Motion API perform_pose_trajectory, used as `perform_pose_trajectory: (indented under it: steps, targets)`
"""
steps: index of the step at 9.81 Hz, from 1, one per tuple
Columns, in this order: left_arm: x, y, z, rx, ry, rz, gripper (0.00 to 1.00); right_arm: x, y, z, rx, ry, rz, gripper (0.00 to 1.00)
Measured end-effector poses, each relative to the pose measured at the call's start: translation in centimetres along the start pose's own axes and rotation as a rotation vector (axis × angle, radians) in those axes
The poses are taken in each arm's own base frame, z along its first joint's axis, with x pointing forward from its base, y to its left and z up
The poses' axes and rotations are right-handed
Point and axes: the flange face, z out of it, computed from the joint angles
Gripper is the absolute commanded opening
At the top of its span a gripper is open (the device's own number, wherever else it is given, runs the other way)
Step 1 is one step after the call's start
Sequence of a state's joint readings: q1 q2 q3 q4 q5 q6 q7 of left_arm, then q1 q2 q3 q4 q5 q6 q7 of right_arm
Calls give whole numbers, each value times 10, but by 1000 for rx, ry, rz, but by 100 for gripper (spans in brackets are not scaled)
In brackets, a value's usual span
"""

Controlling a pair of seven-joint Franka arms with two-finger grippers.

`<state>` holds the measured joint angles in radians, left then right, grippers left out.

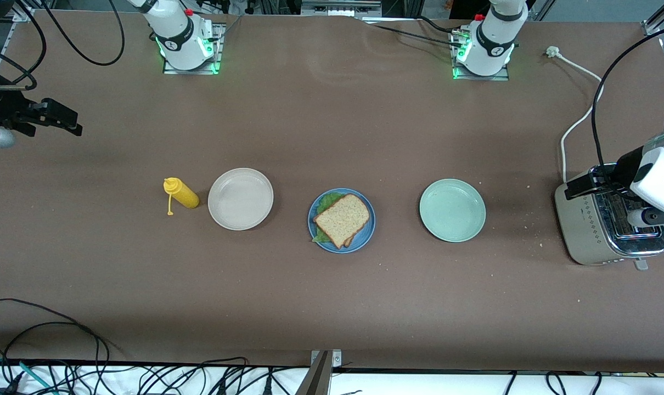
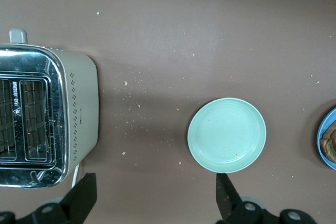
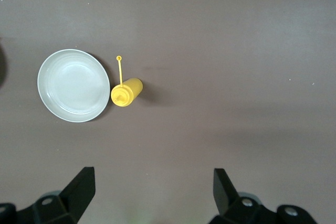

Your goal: Make sandwich in blue plate with both arms

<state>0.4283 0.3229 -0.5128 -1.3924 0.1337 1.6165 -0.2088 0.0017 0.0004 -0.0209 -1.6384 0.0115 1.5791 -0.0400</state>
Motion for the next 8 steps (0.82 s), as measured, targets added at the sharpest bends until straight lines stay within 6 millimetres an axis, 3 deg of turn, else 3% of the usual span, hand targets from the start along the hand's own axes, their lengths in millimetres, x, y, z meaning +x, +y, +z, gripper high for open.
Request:
perform_pose_trajectory:
  steps: [2, 5, 8]
  targets:
    - [0, -4, 0, 0, 0, -5, 100, -1, -1, -1, 0, -5, -2, 100]
    - [1, -5, 0, 0, 0, -6, 100, -6, -2, -22, 0, -5, -3, 100]
    - [1, -5, 0, 0, 0, -6, 100, -10, -2, -23, 1, -34, -4, 100]
